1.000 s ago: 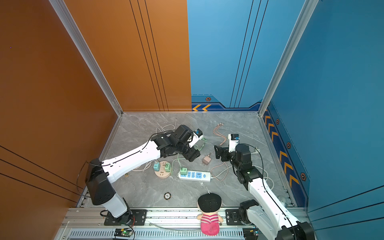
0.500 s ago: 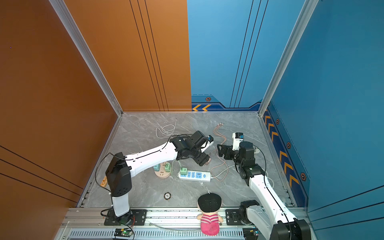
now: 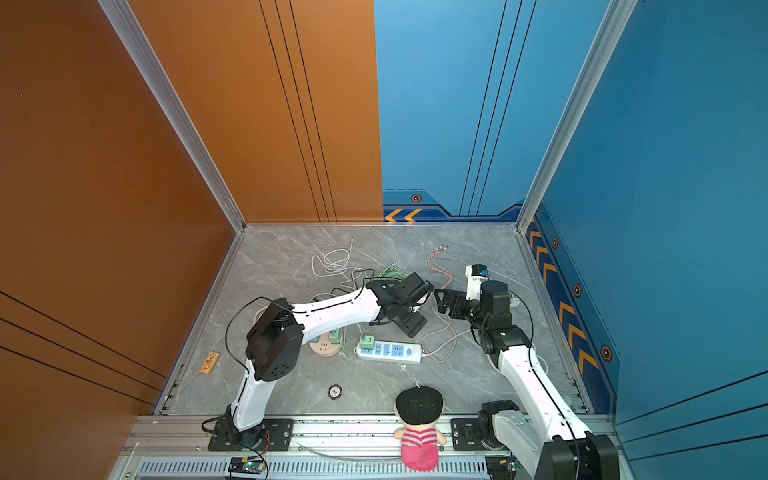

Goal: Insert the plug
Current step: 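Move the left gripper over the pink charger while the right gripper withdraws, then close the left gripper on the pink charger and lift it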

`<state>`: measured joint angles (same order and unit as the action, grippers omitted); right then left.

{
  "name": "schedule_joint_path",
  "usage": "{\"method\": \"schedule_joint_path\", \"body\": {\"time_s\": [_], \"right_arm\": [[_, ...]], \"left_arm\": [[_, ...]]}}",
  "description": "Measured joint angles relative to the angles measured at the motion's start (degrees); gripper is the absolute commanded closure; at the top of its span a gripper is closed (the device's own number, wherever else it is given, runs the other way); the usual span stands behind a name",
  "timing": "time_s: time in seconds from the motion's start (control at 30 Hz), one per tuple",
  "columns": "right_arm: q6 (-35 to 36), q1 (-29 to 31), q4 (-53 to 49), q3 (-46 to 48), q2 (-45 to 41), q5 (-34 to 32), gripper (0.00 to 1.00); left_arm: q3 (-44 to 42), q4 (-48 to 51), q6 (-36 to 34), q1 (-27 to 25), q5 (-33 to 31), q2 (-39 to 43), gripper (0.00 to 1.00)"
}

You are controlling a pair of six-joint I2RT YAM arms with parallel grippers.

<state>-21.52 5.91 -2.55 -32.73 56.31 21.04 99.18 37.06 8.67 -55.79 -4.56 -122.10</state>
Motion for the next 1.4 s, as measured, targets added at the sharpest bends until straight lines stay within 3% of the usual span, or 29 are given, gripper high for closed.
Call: {"method": "schedule_joint_path", "body": {"time_s": [0.4, 0.5, 0.9, 1.4], "right_arm": [[-1.05, -0.11, -0.04, -0.02, 0.81, 1.07, 0.06], [-1.36, -0.11, -0.04, -0.02, 1.14, 1.31, 0.06], [-2.67, -0.20, -0.07, -0.61, 1.68, 1.53, 0.08], [-4.04, -0.31, -0.11, -0.61, 1.90, 1.77, 0.09]], "left_arm": [[2.32, 0.02, 1.81, 0.50, -0.68, -4.79, 0.32], [2.36, 0.04, 2.38, 1.01, -0.83, -4.79, 0.38], [2.71, 0.02, 3.02, 1.75, -0.83, -6.60, 0.39], [2.97, 0.00, 3.15, 2.14, -0.13, -7.30, 0.66]]}}
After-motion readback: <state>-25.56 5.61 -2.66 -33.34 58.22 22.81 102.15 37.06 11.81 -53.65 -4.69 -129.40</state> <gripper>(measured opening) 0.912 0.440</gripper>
